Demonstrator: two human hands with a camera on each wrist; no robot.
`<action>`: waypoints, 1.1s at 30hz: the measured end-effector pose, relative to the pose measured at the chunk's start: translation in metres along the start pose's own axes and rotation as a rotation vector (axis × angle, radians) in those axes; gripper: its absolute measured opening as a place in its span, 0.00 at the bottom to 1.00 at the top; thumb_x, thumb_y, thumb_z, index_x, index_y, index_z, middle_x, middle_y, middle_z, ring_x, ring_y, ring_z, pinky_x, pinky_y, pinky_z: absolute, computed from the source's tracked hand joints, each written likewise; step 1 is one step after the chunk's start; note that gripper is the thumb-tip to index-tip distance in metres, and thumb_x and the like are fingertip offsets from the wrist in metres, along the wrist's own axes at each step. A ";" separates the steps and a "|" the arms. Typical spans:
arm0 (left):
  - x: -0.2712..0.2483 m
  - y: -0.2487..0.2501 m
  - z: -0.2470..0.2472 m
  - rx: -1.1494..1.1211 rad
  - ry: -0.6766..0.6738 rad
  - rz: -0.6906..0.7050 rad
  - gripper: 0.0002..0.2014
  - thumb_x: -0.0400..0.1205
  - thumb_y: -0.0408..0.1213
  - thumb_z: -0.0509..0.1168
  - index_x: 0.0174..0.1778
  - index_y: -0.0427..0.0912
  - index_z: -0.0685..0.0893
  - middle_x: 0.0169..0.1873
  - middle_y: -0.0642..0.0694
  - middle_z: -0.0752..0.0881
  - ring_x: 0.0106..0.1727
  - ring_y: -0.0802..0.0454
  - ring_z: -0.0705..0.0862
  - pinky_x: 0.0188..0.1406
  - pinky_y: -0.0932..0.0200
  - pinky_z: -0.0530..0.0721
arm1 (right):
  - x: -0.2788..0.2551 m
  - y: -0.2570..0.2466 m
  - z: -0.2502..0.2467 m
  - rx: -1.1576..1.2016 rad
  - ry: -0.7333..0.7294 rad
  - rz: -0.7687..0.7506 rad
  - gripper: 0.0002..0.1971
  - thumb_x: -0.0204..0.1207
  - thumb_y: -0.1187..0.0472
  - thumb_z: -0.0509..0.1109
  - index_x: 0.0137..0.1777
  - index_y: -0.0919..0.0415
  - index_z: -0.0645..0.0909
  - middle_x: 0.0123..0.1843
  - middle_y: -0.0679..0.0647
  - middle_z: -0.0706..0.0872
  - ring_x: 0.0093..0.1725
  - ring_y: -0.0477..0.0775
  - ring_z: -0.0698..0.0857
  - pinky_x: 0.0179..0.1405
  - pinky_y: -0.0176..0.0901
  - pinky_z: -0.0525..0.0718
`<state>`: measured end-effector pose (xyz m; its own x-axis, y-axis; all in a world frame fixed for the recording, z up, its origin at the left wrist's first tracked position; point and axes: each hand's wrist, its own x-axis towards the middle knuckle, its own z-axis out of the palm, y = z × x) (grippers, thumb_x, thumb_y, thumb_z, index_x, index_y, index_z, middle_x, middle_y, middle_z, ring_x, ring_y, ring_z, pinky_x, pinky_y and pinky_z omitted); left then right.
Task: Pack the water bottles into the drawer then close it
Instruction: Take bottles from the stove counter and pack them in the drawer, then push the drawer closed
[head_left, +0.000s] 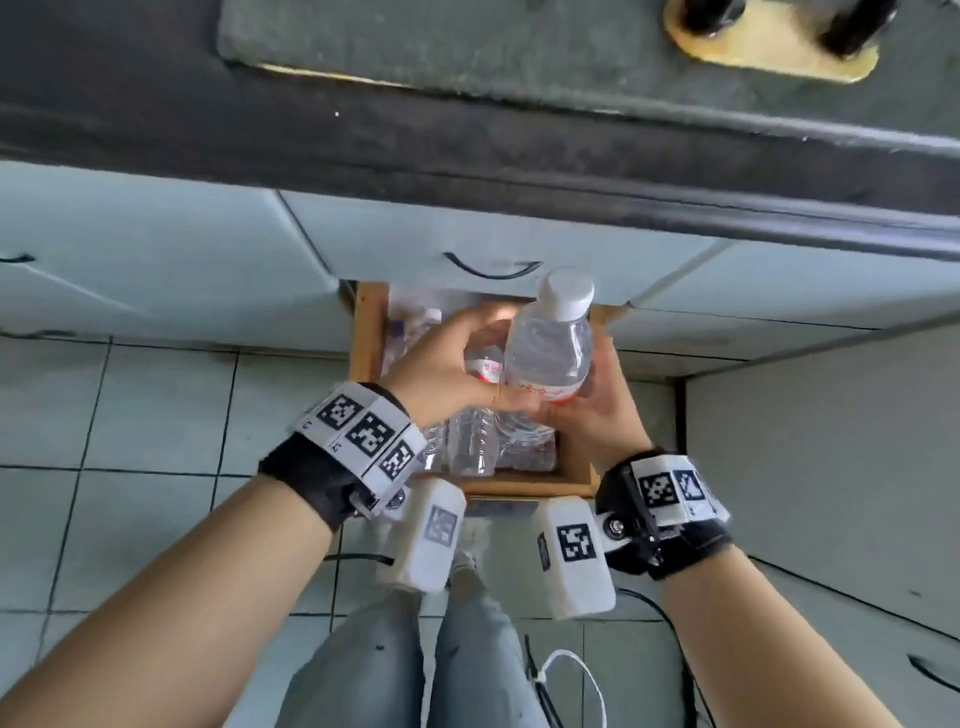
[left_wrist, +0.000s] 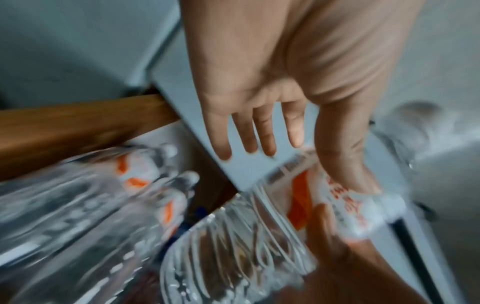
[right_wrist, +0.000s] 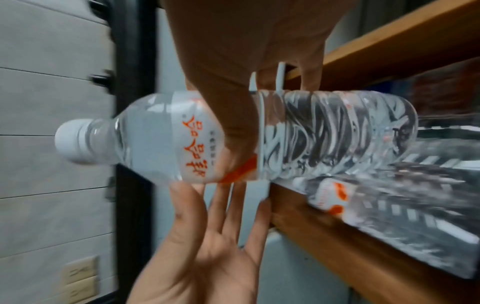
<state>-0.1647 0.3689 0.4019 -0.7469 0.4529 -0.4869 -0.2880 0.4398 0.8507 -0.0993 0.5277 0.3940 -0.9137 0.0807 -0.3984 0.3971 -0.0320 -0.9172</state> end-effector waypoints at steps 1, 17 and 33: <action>0.005 -0.021 0.001 -0.024 0.036 -0.073 0.45 0.61 0.38 0.81 0.75 0.51 0.71 0.74 0.53 0.75 0.70 0.56 0.74 0.74 0.53 0.71 | 0.005 0.022 -0.002 0.014 0.020 0.033 0.47 0.45 0.50 0.87 0.66 0.49 0.69 0.67 0.68 0.79 0.68 0.68 0.80 0.64 0.70 0.80; 0.022 -0.169 0.005 0.218 0.400 -0.614 0.58 0.69 0.32 0.77 0.83 0.45 0.40 0.83 0.43 0.49 0.84 0.44 0.53 0.82 0.50 0.54 | 0.104 0.159 -0.017 -0.146 0.116 0.606 0.29 0.68 0.51 0.77 0.66 0.61 0.73 0.53 0.58 0.89 0.47 0.55 0.90 0.37 0.42 0.91; -0.024 -0.139 -0.001 -0.166 0.663 -0.470 0.28 0.76 0.29 0.67 0.74 0.46 0.74 0.72 0.42 0.76 0.72 0.46 0.76 0.74 0.48 0.74 | 0.027 0.117 0.001 -0.151 0.234 0.541 0.23 0.75 0.64 0.70 0.70 0.61 0.72 0.47 0.53 0.82 0.40 0.48 0.81 0.47 0.43 0.82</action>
<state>-0.1073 0.2959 0.2958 -0.7103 -0.3232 -0.6253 -0.7039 0.3253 0.6314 -0.0779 0.5246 0.2761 -0.5421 0.3094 -0.7813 0.8235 0.0108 -0.5671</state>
